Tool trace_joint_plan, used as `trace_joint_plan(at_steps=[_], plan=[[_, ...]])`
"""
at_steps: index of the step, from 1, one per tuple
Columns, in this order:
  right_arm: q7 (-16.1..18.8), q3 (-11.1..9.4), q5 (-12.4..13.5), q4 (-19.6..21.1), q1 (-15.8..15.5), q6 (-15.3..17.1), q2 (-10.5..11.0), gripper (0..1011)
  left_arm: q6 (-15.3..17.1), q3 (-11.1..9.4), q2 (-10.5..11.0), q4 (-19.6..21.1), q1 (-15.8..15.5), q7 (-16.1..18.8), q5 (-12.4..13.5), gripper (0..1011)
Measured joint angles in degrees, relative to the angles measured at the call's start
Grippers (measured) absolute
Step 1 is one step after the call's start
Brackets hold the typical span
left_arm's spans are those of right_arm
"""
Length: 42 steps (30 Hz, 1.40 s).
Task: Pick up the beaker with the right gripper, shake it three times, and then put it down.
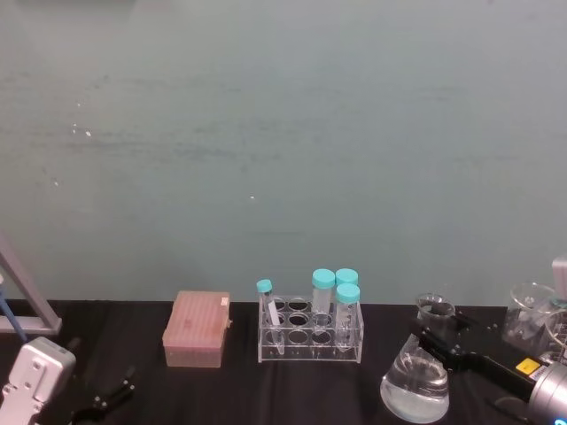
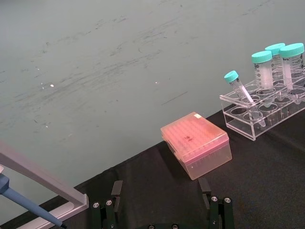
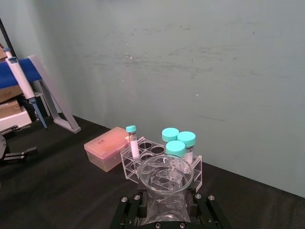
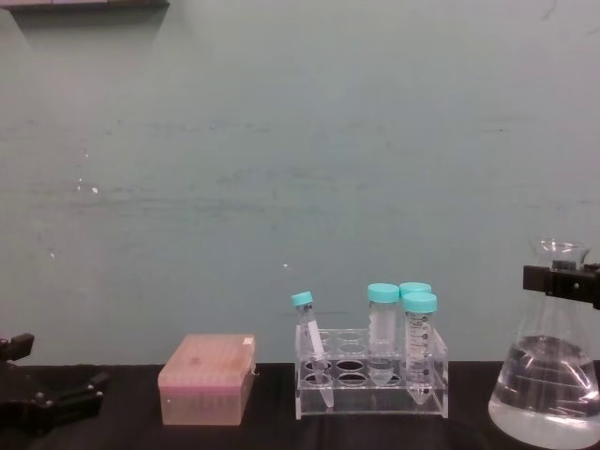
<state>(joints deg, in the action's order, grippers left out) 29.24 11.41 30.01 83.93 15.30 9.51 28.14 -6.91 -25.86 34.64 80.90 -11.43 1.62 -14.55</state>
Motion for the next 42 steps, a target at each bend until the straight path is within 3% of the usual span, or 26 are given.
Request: trace_joint_plan(at_steps=[19,25,30,42], plan=[[0.03,-0.15,0.11,-0.10,0.03,0.06,-0.12,450,0.00,0.00,0.00,0.00,0.00,0.00,0.00,1000],[-0.30,0.10,1.58,0.64,-0.32,0.27,-0.12,450,0.00,0.00,0.00,0.00,0.00,0.00,0.00,1000],[-1.81,0.71,1.74,1.23,-0.41,0.32,-0.25,450,0.00,0.00,0.00,0.00,0.00,0.00,0.00,1000],[-4.80,4.49,-0.07,0.78,1.19,-0.52,-0.26,450,0.00,0.00,0.00,0.00,0.00,0.00,0.00,1000]])
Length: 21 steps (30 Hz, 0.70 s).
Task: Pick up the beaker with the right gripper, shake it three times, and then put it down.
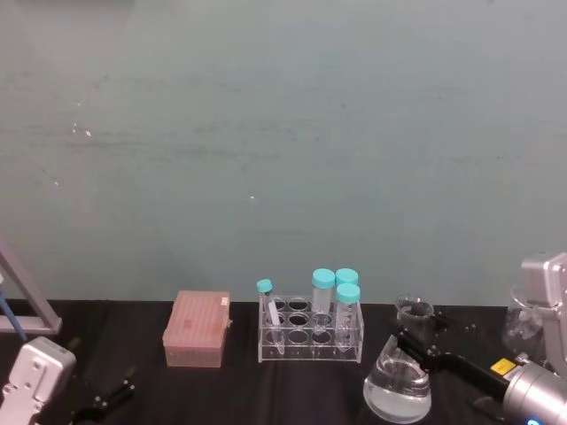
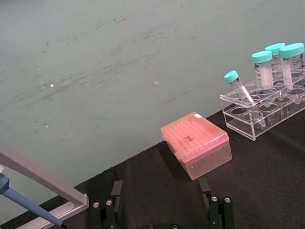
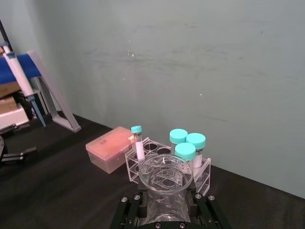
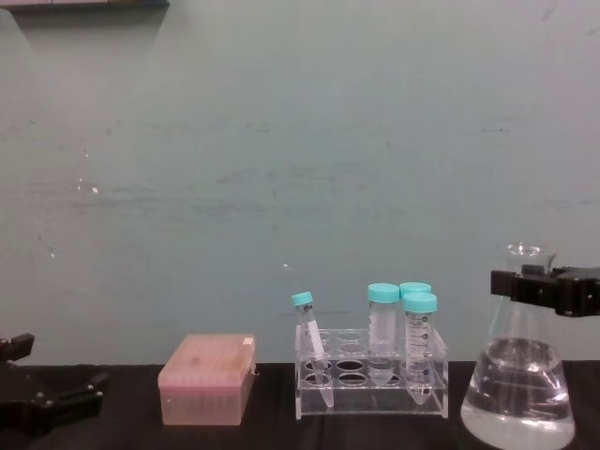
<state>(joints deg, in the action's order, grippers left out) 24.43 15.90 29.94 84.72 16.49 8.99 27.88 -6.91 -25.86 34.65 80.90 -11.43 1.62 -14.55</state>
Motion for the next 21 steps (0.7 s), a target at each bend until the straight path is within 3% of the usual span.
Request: trace_joint_plan(at_steps=[9,21], plan=[[-0.78,2.06,-1.53,-0.96,1.00,0.35,0.25,450,0.00,0.00,0.00,0.00,0.00,0.00,0.00,1000],[-1.03,2.74,-2.26,-1.81,1.33,0.47,0.08,450,0.00,0.00,0.00,0.00,0.00,0.00,0.00,1000]])
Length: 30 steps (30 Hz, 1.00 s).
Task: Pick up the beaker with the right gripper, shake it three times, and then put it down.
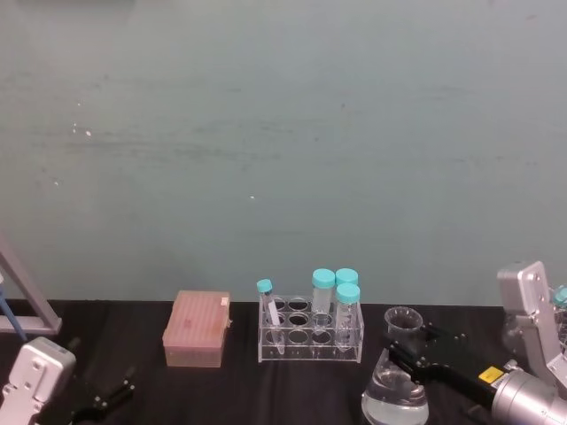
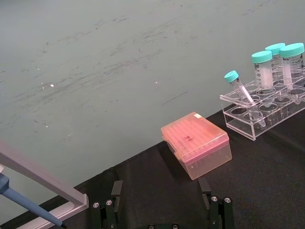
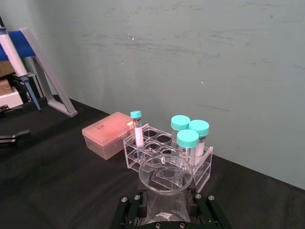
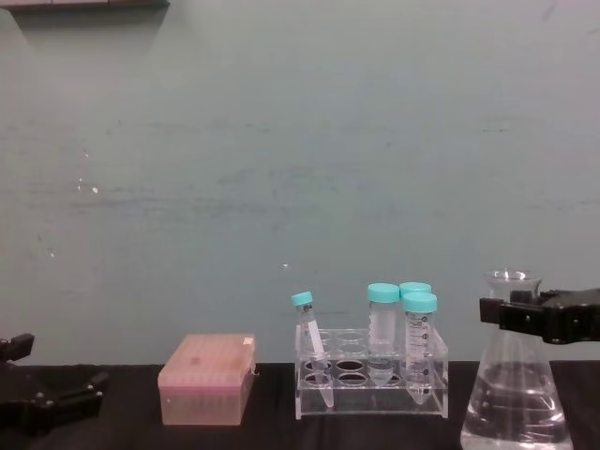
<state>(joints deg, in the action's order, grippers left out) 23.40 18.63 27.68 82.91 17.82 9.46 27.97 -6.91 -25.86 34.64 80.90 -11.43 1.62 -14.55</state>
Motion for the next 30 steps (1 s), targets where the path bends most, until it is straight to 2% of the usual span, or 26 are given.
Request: trace_joint_plan(at_steps=[30], plan=[[0.40,1.09,-0.96,-1.40,0.77,0.01,-0.77,450,0.00,0.00,0.00,0.00,0.00,0.00,0.00,1000]])
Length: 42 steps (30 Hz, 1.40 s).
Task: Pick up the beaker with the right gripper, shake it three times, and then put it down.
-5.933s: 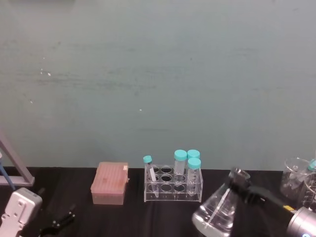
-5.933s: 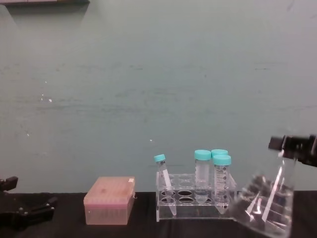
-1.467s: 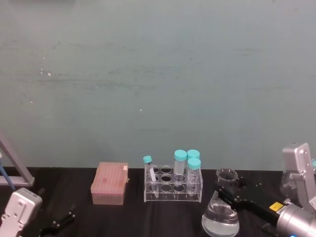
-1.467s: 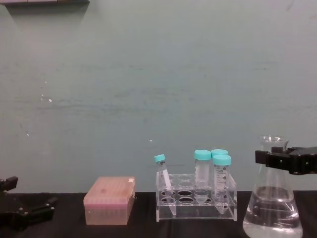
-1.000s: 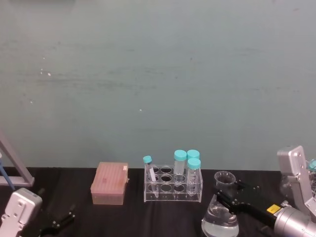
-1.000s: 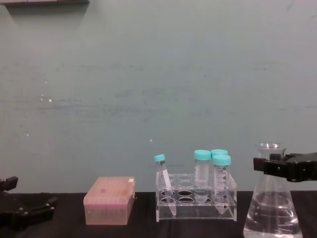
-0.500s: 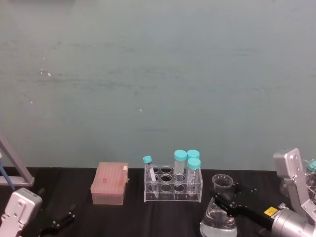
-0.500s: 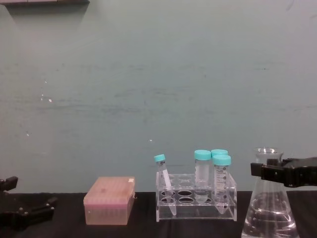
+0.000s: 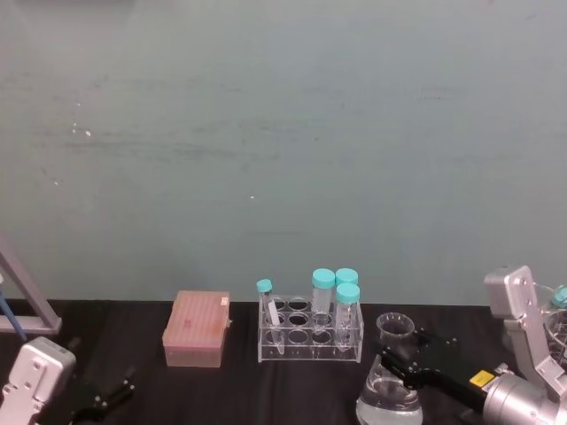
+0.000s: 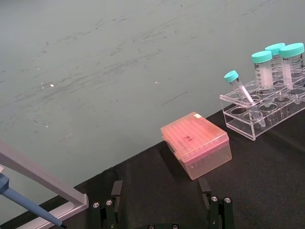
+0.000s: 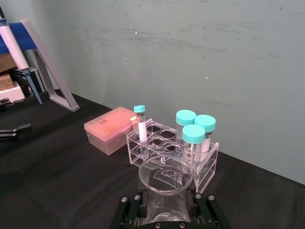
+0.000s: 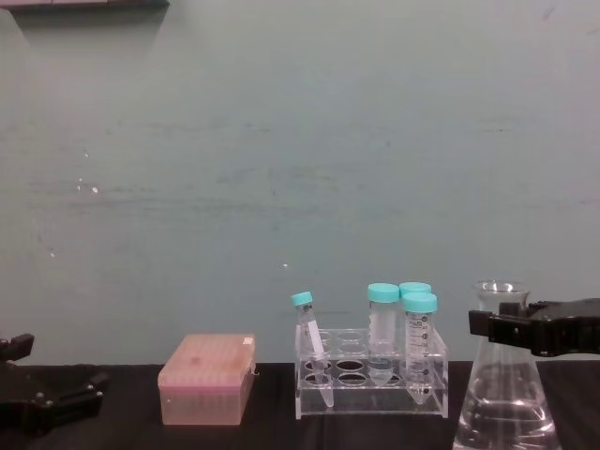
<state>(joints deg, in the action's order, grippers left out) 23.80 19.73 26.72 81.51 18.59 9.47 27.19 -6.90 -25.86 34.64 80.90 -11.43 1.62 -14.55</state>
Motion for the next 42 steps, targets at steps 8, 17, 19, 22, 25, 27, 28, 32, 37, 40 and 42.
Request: trace_joint_plan(at_steps=[8,17,19,22,25,27,28,32,37,40,42], plan=[[0.22,0.39,-0.33,-0.34,0.33,0.13,-0.19,450,0.00,0.00,0.00,0.00,0.00,0.00,0.01,1000],[0.54,0.95,-0.77,-0.72,0.64,0.41,-0.35,450,0.00,0.00,0.00,0.00,0.00,0.00,0.00,1000],[0.58,1.01,-0.85,-0.80,0.71,0.42,-0.39,450,0.00,0.00,0.00,0.00,0.00,0.00,0.00,1000],[0.65,1.13,-1.01,-1.06,0.87,0.42,-0.49,450,0.00,0.00,0.00,0.00,0.00,0.00,0.00,1000],[0.69,1.24,-1.19,-1.46,1.09,0.35,-0.63,450,0.00,0.00,0.00,0.00,0.00,0.00,0.00,1000],[0.69,1.28,-1.27,-1.61,1.16,0.30,-0.69,450,0.00,0.00,0.00,0.00,0.00,0.00,0.00,1000],[0.70,1.29,-1.30,-1.67,1.18,0.28,-0.72,450,0.00,0.00,0.00,0.00,0.00,0.00,0.00,1000],[0.84,1.40,-1.48,-2.07,1.37,0.24,-0.90,450,0.00,0.00,0.00,0.00,0.00,0.00,0.00,1000],[0.91,1.49,-1.58,-2.41,1.54,0.18,-1.09,450,0.00,0.00,0.00,0.00,0.00,0.00,0.00,1000],[0.96,1.48,-1.59,-2.70,1.71,0.09,-1.22,450,0.00,0.00,0.00,0.00,0.00,0.00,0.00,1000],[1.00,1.45,-1.59,-2.83,1.76,-0.06,-1.29,450,0.00,0.00,0.00,0.00,0.00,0.00,0.00,1000]])
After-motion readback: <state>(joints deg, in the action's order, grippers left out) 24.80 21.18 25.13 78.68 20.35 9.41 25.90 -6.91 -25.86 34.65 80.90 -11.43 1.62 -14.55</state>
